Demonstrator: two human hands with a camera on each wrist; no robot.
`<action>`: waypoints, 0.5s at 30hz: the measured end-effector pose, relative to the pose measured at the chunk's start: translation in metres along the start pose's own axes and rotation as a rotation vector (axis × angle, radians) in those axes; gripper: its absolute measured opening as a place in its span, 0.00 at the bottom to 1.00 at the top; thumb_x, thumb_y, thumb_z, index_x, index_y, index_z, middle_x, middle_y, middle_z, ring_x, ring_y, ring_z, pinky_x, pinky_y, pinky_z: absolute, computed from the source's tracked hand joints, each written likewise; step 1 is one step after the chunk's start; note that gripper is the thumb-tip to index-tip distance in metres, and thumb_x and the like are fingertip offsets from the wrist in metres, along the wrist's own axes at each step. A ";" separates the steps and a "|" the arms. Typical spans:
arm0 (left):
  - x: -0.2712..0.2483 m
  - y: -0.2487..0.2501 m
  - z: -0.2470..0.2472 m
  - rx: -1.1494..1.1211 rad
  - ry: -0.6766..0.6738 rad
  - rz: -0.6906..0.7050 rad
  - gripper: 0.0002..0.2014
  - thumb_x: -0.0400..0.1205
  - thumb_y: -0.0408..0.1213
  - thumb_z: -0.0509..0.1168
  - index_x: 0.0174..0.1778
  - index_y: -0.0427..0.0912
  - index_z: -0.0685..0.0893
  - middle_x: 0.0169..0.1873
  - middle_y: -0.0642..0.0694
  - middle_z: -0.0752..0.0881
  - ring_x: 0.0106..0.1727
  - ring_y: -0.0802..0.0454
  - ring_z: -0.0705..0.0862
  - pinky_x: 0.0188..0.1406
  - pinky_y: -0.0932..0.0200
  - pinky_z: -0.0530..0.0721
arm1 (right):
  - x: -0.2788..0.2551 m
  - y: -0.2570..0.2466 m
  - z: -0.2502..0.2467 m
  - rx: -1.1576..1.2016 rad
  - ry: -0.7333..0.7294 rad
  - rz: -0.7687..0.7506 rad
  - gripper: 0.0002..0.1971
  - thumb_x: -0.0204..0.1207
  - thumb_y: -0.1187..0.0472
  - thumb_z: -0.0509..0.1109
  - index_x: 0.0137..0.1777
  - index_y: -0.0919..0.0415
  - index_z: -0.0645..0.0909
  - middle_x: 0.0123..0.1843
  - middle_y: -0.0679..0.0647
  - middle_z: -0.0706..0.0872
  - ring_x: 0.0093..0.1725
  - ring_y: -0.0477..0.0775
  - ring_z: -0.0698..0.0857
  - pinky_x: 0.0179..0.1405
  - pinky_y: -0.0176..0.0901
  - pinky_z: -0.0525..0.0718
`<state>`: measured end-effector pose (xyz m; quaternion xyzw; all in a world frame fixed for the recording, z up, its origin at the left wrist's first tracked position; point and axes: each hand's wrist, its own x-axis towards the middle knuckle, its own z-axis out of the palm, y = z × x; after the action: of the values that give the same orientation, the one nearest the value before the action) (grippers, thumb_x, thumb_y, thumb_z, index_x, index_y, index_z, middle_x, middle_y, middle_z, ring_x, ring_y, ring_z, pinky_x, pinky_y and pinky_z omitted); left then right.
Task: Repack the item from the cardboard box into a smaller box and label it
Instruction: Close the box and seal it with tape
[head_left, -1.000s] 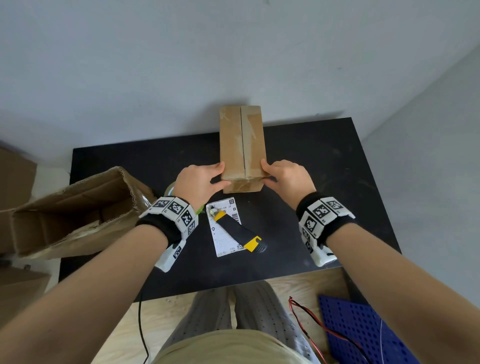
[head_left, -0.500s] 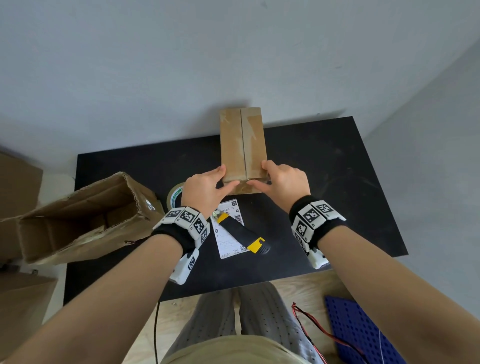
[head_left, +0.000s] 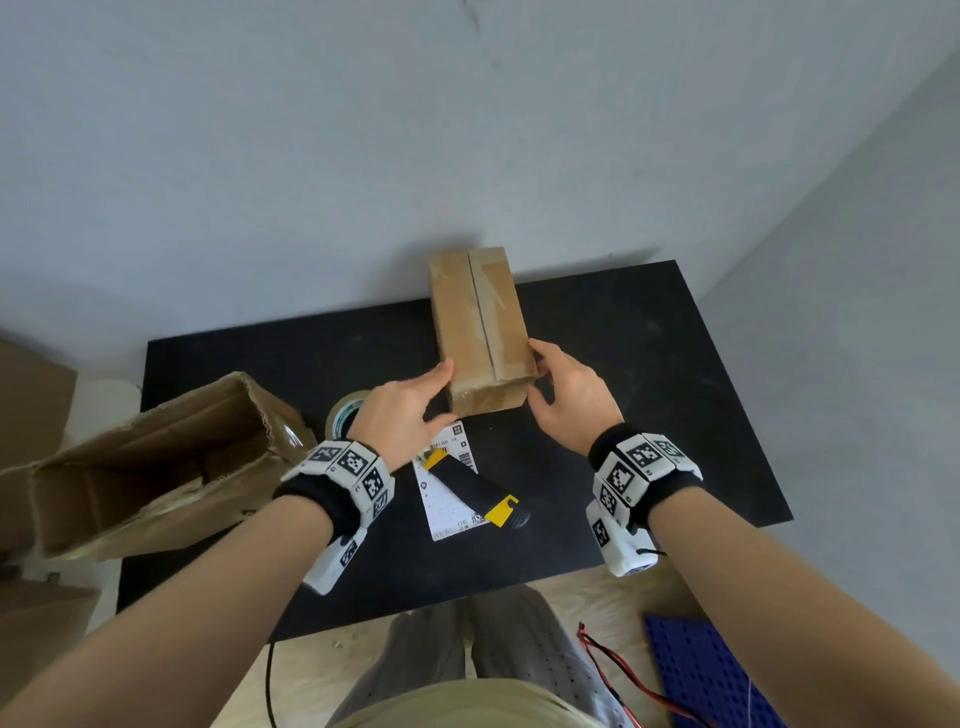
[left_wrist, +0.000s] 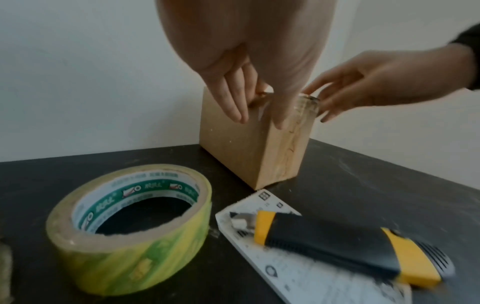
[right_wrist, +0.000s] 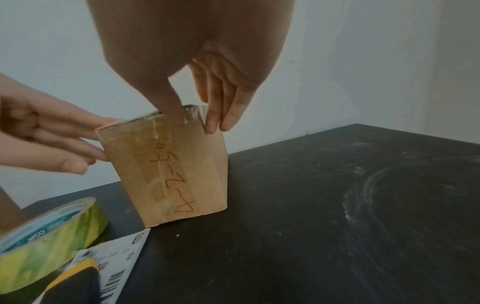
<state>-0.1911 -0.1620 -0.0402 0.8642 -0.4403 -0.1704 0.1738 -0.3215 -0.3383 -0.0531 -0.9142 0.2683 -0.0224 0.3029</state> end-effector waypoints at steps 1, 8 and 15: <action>-0.004 0.001 0.004 0.025 -0.012 0.031 0.30 0.80 0.40 0.68 0.78 0.49 0.67 0.73 0.50 0.76 0.57 0.50 0.86 0.55 0.60 0.82 | -0.003 -0.001 -0.002 0.000 -0.003 0.044 0.29 0.77 0.54 0.67 0.77 0.58 0.64 0.66 0.54 0.81 0.63 0.55 0.82 0.60 0.51 0.81; 0.009 -0.005 0.007 0.026 0.017 0.151 0.29 0.75 0.19 0.64 0.73 0.44 0.76 0.76 0.43 0.70 0.73 0.45 0.73 0.59 0.46 0.84 | 0.008 -0.042 0.004 -0.206 -0.006 0.208 0.56 0.61 0.26 0.68 0.78 0.65 0.56 0.74 0.58 0.67 0.72 0.59 0.69 0.69 0.56 0.74; 0.036 -0.006 -0.011 0.186 -0.108 0.248 0.36 0.79 0.24 0.63 0.81 0.49 0.59 0.83 0.51 0.50 0.83 0.52 0.53 0.81 0.55 0.58 | 0.024 -0.065 0.011 -0.186 -0.034 0.296 0.60 0.60 0.42 0.77 0.81 0.71 0.45 0.76 0.65 0.65 0.74 0.64 0.66 0.73 0.57 0.67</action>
<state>-0.1622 -0.1867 -0.0387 0.8051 -0.5663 -0.1522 0.0890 -0.2675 -0.3013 -0.0281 -0.8891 0.3956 0.0626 0.2217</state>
